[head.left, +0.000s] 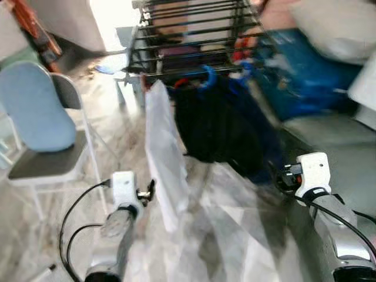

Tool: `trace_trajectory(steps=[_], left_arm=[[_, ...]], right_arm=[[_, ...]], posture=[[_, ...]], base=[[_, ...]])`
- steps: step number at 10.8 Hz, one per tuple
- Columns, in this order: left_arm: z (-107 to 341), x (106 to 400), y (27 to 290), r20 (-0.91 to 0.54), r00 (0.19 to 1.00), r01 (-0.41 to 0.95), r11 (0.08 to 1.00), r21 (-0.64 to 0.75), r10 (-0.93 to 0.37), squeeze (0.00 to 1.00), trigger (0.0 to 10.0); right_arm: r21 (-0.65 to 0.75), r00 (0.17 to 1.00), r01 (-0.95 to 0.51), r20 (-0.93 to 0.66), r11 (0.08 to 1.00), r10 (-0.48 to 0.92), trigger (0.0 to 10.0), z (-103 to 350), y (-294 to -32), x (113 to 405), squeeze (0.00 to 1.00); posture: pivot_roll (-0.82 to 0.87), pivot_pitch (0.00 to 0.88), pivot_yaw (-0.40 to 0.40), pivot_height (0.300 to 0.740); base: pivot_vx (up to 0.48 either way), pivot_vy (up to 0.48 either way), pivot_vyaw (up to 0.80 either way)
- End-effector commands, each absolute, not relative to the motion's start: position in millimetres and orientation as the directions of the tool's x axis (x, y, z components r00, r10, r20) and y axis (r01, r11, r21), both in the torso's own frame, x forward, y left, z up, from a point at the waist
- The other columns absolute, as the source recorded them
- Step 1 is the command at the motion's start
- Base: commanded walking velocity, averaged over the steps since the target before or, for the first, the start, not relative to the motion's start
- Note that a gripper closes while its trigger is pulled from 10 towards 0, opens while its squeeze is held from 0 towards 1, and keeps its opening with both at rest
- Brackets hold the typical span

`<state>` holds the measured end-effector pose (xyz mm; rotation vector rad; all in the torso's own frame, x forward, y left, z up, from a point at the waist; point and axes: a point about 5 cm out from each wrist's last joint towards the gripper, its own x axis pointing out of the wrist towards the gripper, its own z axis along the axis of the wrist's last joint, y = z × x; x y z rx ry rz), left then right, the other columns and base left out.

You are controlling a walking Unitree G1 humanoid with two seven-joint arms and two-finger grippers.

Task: Hang hanger

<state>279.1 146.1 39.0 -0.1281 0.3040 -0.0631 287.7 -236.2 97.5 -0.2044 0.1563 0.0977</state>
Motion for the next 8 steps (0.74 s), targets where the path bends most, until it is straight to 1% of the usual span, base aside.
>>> trace_trajectory(steps=[1, 2, 6, 8], left_arm=[[35.3, 277.5, 160.9, -0.311, 0.950, 0.000, 0.994, -0.111, -0.034, 0.00, 10.0], [35.2, 278.3, 163.6, -0.307, 0.952, -0.017, 0.994, -0.108, -0.017, 0.00, 10.0], [34.3, 282.7, 173.5, -0.293, 0.955, -0.061, 0.994, -0.086, 0.033, 0.00, 10.0], [32.2, 284.2, 176.4, -0.297, 0.954, -0.071, 0.995, -0.070, 0.047, 0.00, 10.0]], right_arm=[[-0.183, 0.980, -0.159, -0.150, 0.970, 0.132, 10.0, 97.9, -220.9, 291.7, 0.00], [-0.183, 0.977, -0.183, -0.144, 0.966, 0.157, 10.0, 96.7, -211.8, 292.6, 0.00], [-0.159, 0.972, -0.211, -0.143, 0.965, 0.189, 10.0, 90.9, -195.5, 293.8, 0.00], [-0.142, 0.972, -0.208, -0.143, 0.968, 0.188, 10.0, 88.9, -192.7, 295.2, 0.00]], posture=[[-0.24, 0.000, 0.094, 0.740], [-0.24, 0.000, 0.094, 0.740], [-0.24, 0.000, 0.105, 0.740], [-0.24, 0.000, 0.113, 0.740]], base=[[-0.289, 0.000, 0.00], [0.000, 0.000, 0.00], [0.000, 0.000, 0.77], [0.000, 0.000, 0.00]])
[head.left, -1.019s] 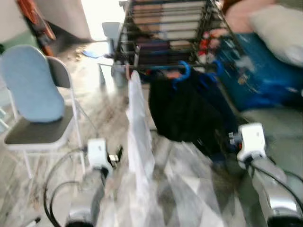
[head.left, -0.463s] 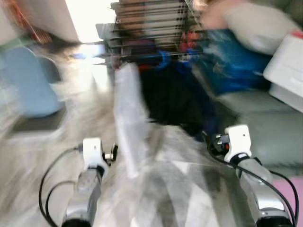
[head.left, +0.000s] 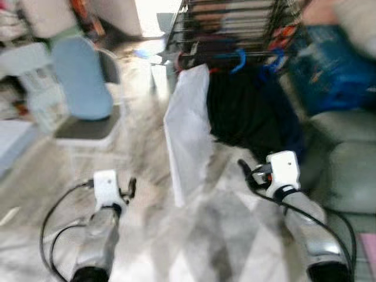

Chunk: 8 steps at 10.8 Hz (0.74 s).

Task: Hang hanger

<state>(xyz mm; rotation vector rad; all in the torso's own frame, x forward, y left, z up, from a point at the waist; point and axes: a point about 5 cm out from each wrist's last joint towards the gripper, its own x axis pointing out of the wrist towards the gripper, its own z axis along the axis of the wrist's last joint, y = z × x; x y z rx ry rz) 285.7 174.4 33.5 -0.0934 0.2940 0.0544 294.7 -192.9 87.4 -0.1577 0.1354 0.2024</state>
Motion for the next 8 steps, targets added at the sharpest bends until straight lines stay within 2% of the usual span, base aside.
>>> trace_trajectory(steps=[1, 4, 8], left_arm=[[30.2, 284.5, 177.3, -0.301, 0.952, -0.073, 0.995, -0.070, 0.048, 0.00, 10.0], [29.5, 286.9, 178.1, -0.290, 0.956, -0.078, 0.994, -0.079, 0.052, 0.00, 10.0], [37.5, 292.5, 174.6, -0.240, 0.970, -0.075, 0.992, -0.104, 0.048, 0.00, 10.0]], right_arm=[[-0.128, 0.971, -0.210, -0.145, 0.969, 0.191, 10.0, 86.7, -189.8, 295.5, 0.00], [-0.112, 0.963, -0.240, -0.153, 0.964, 0.222, 10.0, 81.8, -177.1, 298.1, 0.00], [-0.124, 0.954, -0.274, -0.159, 0.954, 0.253, 10.0, 82.7, -175.8, 304.2, 0.00]], posture=[[-0.24, 0.000, 0.115, 0.740], [-0.23, 0.000, 0.105, 0.740], [-0.21, 0.000, 0.071, 0.740]], base=[[0.000, 0.000, 0.00], [0.000, 0.000, 0.00], [0.000, 0.000, 0.00]])
